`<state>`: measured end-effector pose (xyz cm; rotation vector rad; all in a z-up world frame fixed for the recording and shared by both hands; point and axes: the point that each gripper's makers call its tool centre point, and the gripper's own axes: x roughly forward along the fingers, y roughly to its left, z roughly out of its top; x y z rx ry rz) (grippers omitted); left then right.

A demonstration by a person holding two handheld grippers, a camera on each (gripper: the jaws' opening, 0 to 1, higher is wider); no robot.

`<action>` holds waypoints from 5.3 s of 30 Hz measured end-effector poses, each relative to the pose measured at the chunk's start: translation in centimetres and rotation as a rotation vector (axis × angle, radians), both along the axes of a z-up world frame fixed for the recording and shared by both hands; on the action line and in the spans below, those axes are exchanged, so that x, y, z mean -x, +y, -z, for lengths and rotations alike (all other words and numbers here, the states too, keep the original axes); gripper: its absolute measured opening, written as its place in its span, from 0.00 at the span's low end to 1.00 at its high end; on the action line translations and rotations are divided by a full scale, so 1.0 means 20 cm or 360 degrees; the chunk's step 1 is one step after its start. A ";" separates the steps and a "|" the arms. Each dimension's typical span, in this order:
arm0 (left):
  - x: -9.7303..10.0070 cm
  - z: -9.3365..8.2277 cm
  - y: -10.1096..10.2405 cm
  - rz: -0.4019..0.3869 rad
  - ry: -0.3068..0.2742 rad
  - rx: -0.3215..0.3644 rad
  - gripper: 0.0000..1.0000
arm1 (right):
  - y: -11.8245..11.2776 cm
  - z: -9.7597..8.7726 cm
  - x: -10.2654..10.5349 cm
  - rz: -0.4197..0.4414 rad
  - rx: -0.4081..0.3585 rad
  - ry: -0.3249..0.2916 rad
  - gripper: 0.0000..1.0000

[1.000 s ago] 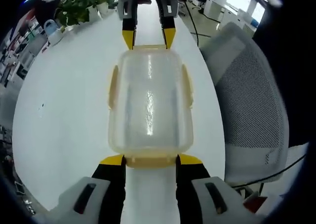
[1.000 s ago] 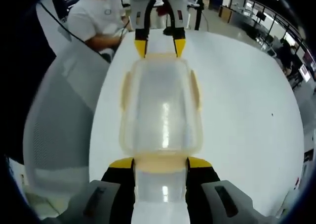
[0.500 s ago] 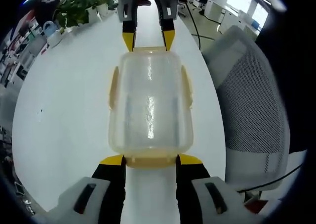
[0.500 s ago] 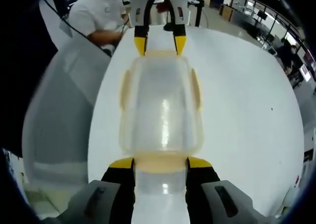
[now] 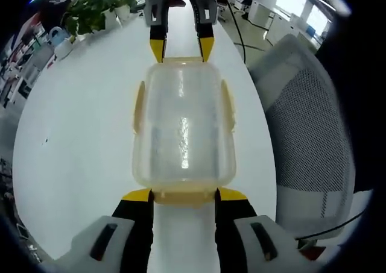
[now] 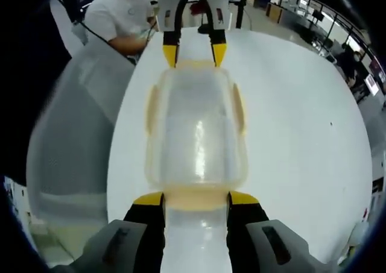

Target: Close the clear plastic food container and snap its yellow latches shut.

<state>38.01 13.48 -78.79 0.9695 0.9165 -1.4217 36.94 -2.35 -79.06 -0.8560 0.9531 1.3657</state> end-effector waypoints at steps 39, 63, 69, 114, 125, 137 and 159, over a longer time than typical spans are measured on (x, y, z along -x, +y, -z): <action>0.04 0.04 -0.32 -0.0002 0.0038 0.0072 0.39 | -0.32 0.02 0.03 -0.0008 0.0125 0.0010 0.38; 0.06 0.06 -0.39 -0.0001 0.0002 0.0050 0.39 | -0.40 0.03 0.05 -0.0013 0.0161 -0.0014 0.38; 0.05 0.07 -0.39 0.0018 -0.0017 0.0040 0.39 | -0.40 0.06 0.05 0.0020 0.0154 -0.0018 0.38; 0.02 -0.05 -0.39 -0.0541 0.0187 0.0339 0.53 | -0.40 -0.08 -0.02 0.1048 -0.0256 0.0106 0.31; 0.00 -0.05 -0.38 -0.1028 0.0408 0.0401 0.47 | -0.42 -0.06 -0.02 0.1234 -0.0270 0.0163 0.34; -0.03 -0.01 -0.32 -0.1248 0.0432 0.0371 0.47 | -0.41 -0.06 -0.05 0.1494 -0.0314 0.0234 0.44; -0.01 0.06 -0.35 -0.1889 0.0832 0.0433 0.39 | -0.43 -0.03 -0.06 0.2033 -0.0450 0.0531 0.39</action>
